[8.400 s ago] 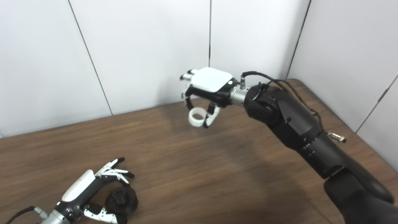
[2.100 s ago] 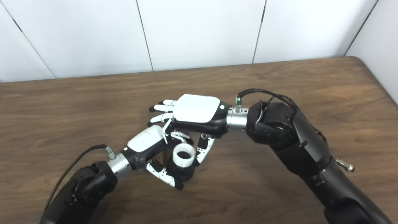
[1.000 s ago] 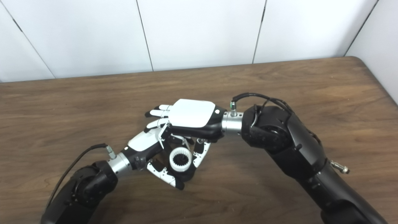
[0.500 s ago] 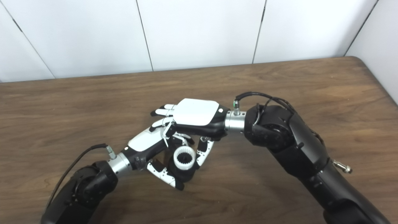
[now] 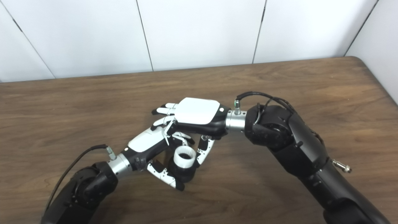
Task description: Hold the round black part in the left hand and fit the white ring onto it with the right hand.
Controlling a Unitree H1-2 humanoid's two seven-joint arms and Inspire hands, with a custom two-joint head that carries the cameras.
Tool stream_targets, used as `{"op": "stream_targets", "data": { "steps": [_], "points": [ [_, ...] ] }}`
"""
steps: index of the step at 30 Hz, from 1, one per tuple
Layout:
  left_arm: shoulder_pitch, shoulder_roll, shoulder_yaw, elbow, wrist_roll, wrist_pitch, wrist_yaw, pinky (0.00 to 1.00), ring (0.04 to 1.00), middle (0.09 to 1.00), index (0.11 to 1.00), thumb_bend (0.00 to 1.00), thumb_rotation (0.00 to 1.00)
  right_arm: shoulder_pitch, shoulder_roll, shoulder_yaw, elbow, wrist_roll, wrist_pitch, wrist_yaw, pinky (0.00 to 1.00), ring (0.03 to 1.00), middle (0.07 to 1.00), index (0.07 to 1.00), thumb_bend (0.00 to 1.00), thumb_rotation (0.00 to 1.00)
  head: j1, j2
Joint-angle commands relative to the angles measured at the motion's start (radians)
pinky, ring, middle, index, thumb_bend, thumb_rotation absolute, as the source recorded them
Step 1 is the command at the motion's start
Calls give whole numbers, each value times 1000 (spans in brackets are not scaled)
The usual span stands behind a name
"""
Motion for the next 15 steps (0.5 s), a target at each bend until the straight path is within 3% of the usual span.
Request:
{"op": "stream_targets", "data": {
  "steps": [1, 15],
  "points": [
    [-23, -3, 12, -46, -10, 4, 12, 1000, 985, 786, 480, 524, 62, -31, 2, -12, -12, 7, -17, -28, 1000, 1000, 883, 482, 525, 142, 2, 0],
    [-26, -8, 17, -39, -2, 17, 27, 1000, 987, 788, 481, 524, 62, -27, -11, 8, -50, 26, -6, 2, 1000, 1000, 888, 481, 525, 142, 9, 11]
  ]
}}
